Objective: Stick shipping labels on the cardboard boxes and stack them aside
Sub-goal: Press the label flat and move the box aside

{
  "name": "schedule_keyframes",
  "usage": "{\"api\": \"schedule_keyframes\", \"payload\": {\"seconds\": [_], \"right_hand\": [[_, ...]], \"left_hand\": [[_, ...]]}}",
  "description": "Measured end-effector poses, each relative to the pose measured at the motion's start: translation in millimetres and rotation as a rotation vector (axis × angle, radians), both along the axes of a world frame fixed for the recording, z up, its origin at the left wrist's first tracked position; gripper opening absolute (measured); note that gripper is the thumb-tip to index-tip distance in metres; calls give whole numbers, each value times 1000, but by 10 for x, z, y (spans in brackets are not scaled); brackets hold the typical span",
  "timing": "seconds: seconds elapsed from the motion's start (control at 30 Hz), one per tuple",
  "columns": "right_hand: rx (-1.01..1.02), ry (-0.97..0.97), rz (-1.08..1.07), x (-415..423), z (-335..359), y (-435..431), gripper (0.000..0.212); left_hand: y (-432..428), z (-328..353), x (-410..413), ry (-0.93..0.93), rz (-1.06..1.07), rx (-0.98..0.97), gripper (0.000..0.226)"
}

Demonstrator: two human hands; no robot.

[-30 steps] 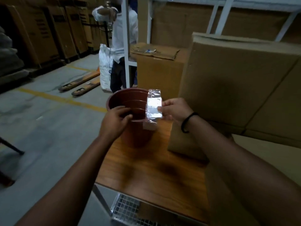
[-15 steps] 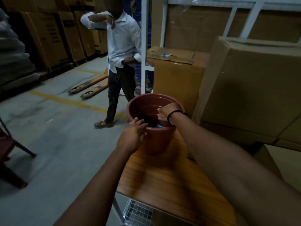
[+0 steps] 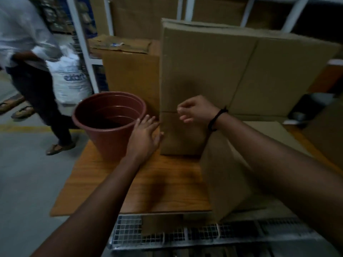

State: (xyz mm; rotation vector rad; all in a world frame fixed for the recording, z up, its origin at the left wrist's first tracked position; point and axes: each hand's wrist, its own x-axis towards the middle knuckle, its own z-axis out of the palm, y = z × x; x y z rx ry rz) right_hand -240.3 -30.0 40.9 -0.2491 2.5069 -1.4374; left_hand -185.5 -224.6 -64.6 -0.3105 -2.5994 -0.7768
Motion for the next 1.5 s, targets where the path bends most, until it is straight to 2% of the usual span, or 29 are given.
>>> {"api": "schedule_keyframes", "payload": {"seconds": [0.13,0.2,0.3,0.37,0.47,0.57,0.77,0.87,0.97,1.1,1.23,1.37,1.5], "right_hand": [[197,113,-47,320,67,1000,24],[294,135,-69,448,73,1514,27],[494,178,-78,543,-8,2224,34],[563,127,-43,579,-114,2552,42],[676,42,107,623,-351,2778,53],[819,149,268,759,-528,2803,59],[834,258,557,824,-523,2978,53],[861,258,515,604,-489,3001,48],[863,306,536,675,-557,2896,55],[726,426,545,726,-557,2940,47],[843,524,453,581,-454,2749,40],[747,498,426,656,-529,2706,37],[649,458,309,649,-530,2738,29]], "left_hand": [[897,89,160,-40,-249,170,48],[1304,113,301,-97,-390,195,59],[1799,79,460,-89,-641,102,77],[1997,-17,472,-59,-729,6,85],[2128,-134,432,-44,-666,11,81],[2146,-161,420,-61,-606,89,67],[2171,-59,386,-179,-552,102,64],[2254,-50,384,-178,-513,130,64],[2287,-81,397,-166,-485,162,59],[2323,-93,419,-157,-468,192,54],[2343,-89,438,-140,-453,212,51],[2311,-98,443,-152,-462,184,52],[2313,-115,410,-138,-475,189,52]]}}
